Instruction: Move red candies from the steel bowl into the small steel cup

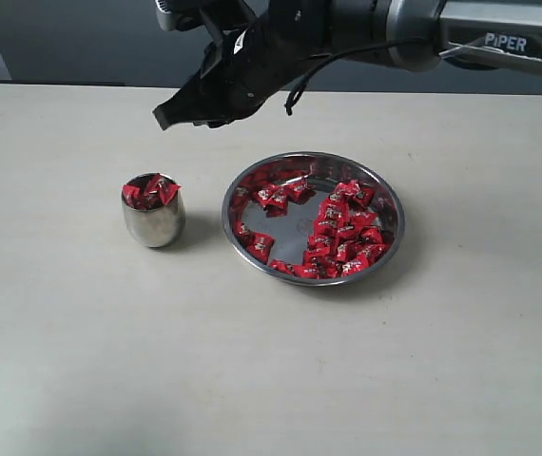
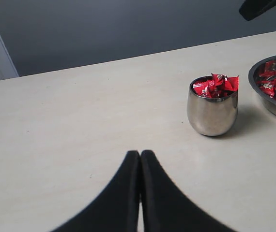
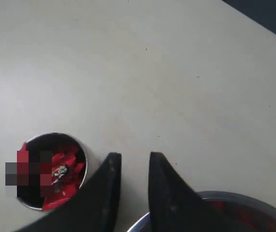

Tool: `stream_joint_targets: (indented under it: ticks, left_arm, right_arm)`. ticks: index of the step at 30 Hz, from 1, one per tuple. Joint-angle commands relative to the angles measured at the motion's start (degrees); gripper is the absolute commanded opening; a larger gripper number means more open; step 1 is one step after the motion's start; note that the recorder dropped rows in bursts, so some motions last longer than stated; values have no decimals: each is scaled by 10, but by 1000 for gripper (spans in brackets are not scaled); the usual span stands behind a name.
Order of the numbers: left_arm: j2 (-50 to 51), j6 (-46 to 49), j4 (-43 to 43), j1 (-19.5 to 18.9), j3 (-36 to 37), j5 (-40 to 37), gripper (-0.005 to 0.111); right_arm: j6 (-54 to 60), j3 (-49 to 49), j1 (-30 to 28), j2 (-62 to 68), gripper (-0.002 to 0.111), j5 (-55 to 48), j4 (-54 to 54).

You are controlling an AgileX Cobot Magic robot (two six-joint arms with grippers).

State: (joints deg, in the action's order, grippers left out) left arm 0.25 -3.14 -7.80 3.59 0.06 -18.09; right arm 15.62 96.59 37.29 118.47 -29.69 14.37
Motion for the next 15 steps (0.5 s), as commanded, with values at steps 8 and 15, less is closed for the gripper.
stream_joint_targets:
  ticks: [8,15]
  left_arm:
    - [-2,-3,0,6,-1,4,0]
    - [-2,-3,0,6,-1,4,0]
  right_arm:
    - [-86,-17,-87,-43,22,-44,-19]
    - [-97,-152,-155,-186,22,-11,-38]
